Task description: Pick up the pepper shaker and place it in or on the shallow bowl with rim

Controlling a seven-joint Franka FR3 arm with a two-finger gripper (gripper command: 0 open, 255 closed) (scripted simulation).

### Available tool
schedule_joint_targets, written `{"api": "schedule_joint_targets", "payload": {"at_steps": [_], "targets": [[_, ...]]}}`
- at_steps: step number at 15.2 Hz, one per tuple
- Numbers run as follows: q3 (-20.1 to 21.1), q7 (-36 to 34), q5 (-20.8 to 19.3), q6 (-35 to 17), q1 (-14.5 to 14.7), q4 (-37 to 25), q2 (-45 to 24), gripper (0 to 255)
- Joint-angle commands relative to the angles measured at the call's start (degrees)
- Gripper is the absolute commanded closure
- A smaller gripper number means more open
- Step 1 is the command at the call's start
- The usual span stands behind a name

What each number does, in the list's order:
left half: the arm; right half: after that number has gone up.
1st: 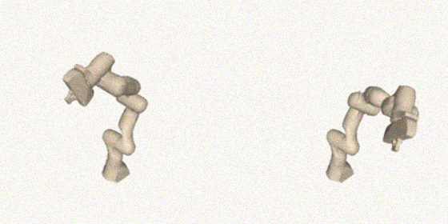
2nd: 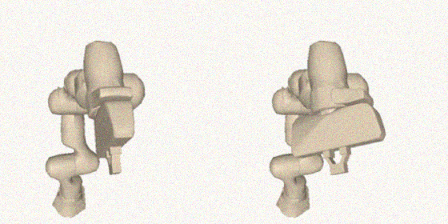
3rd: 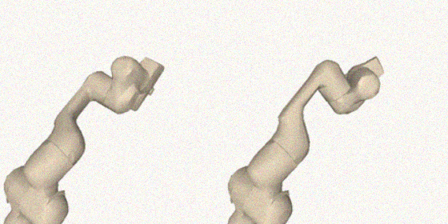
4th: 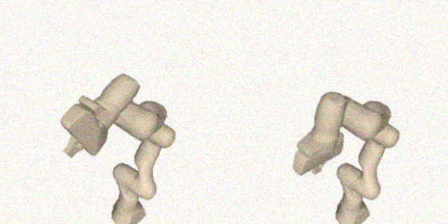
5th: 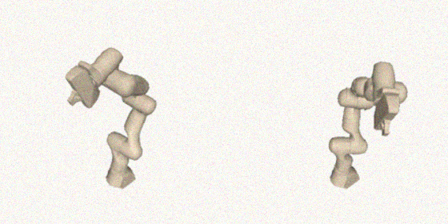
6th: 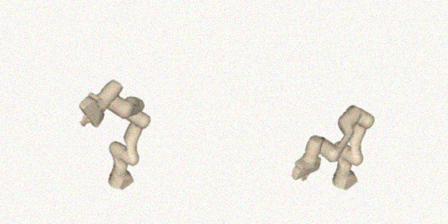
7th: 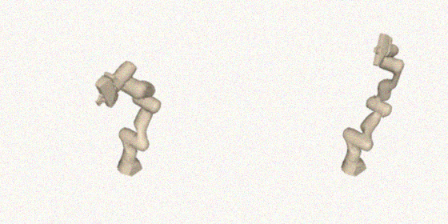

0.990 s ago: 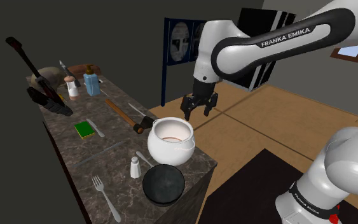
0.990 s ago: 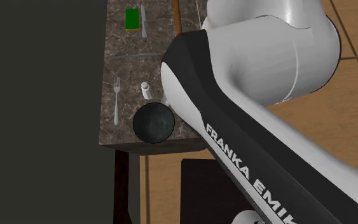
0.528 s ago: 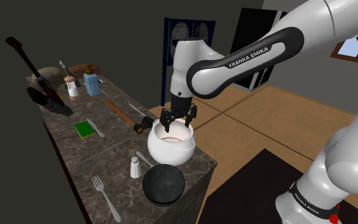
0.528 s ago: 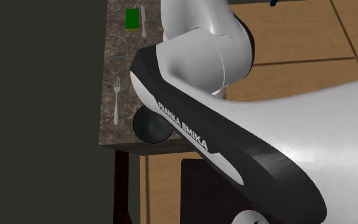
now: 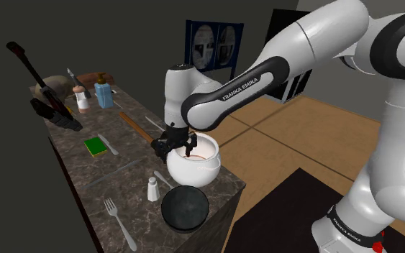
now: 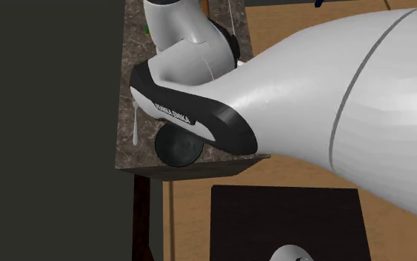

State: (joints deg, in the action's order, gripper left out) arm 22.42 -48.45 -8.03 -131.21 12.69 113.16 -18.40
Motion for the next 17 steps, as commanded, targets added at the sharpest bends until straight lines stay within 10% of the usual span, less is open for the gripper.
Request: {"api": "schedule_joint_targets", "payload": {"at_steps": [1, 8, 17], "targets": [[-0.5, -2.1, -2.1, -0.2, 1.8, -3.9, -4.6, 0], [-3.0, -6.5, -7.0, 1.6, 8.4, -20.3, -20.0, 0], [-4.1, -7.2, -8.2, -2.0, 9.2, -20.6, -23.9, 0]]}}
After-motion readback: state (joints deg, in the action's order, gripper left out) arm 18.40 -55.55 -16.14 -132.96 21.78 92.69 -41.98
